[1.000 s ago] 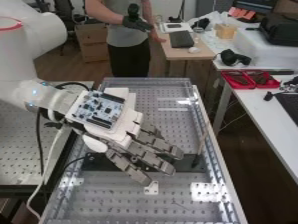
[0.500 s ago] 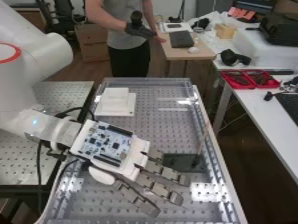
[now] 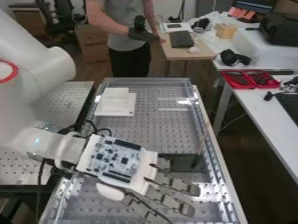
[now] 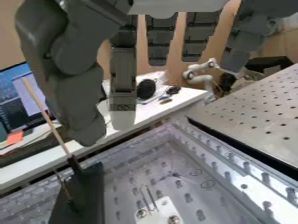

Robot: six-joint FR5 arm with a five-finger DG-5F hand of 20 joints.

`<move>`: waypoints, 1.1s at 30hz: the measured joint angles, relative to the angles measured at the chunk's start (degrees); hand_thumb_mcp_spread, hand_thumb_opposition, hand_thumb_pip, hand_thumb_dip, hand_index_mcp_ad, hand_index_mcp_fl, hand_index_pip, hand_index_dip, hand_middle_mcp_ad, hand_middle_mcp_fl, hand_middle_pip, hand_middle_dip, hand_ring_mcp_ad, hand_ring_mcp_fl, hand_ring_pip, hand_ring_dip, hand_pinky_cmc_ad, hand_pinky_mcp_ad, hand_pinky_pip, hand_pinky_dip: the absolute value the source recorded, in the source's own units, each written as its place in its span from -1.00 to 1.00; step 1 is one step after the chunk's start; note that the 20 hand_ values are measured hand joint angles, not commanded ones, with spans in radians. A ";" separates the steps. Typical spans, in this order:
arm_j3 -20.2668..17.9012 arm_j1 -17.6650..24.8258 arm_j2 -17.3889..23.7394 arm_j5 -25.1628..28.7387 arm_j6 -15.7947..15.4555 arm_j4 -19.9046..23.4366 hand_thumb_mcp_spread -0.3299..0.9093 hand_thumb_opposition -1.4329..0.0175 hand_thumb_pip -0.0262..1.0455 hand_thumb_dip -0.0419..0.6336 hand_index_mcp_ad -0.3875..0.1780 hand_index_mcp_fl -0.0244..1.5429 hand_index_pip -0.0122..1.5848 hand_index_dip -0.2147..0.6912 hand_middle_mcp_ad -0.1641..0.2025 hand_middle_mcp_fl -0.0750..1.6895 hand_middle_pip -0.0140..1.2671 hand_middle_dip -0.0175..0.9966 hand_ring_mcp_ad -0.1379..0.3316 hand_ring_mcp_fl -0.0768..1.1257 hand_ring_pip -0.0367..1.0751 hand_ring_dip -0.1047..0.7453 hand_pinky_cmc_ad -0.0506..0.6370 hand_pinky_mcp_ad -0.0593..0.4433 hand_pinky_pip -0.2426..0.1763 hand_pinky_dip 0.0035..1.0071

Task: Grab the paper clip and place it in the clear container

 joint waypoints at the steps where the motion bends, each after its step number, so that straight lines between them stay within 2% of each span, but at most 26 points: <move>1: 0.52 -0.15 -0.45 -0.46 -0.11 -0.14 0.21 -0.15 0.20 -0.20 -0.06 -0.57 0.82 -0.25 0.05 -0.89 -0.77 -0.62 0.09 -0.87 -0.78 -0.49 0.11 0.34 -0.20 -0.52; 10: 3.11 -1.15 -3.03 -3.07 -1.47 -0.75 0.22 -0.17 0.17 -0.20 -0.12 -0.55 0.82 -0.25 0.03 -0.87 -0.77 -0.62 0.09 -0.87 -0.77 -0.49 0.11 0.33 -0.20 -0.57; 16: 3.43 -1.87 -3.90 -4.22 -3.30 -0.62 0.24 -0.17 0.17 -0.20 -0.12 -0.56 0.82 -0.25 0.05 -0.88 -0.78 -0.62 0.09 -0.87 -0.77 -0.49 0.11 0.34 -0.13 -0.59; 25: 3.67 -2.43 -4.89 -5.79 -5.65 0.23 0.25 -0.17 0.16 -0.20 -0.12 -0.56 0.81 -0.25 0.05 -0.88 -0.78 -0.61 0.09 -0.87 -0.77 -0.49 0.11 0.34 -0.13 -0.60; 33: 4.78 -2.40 -5.89 -7.61 -7.22 -0.87 0.26 -0.17 0.23 -0.13 -0.18 -0.62 0.76 -0.26 0.03 -0.87 -0.78 -0.61 0.09 -0.87 -0.77 -0.49 0.11 0.34 -0.13 -0.60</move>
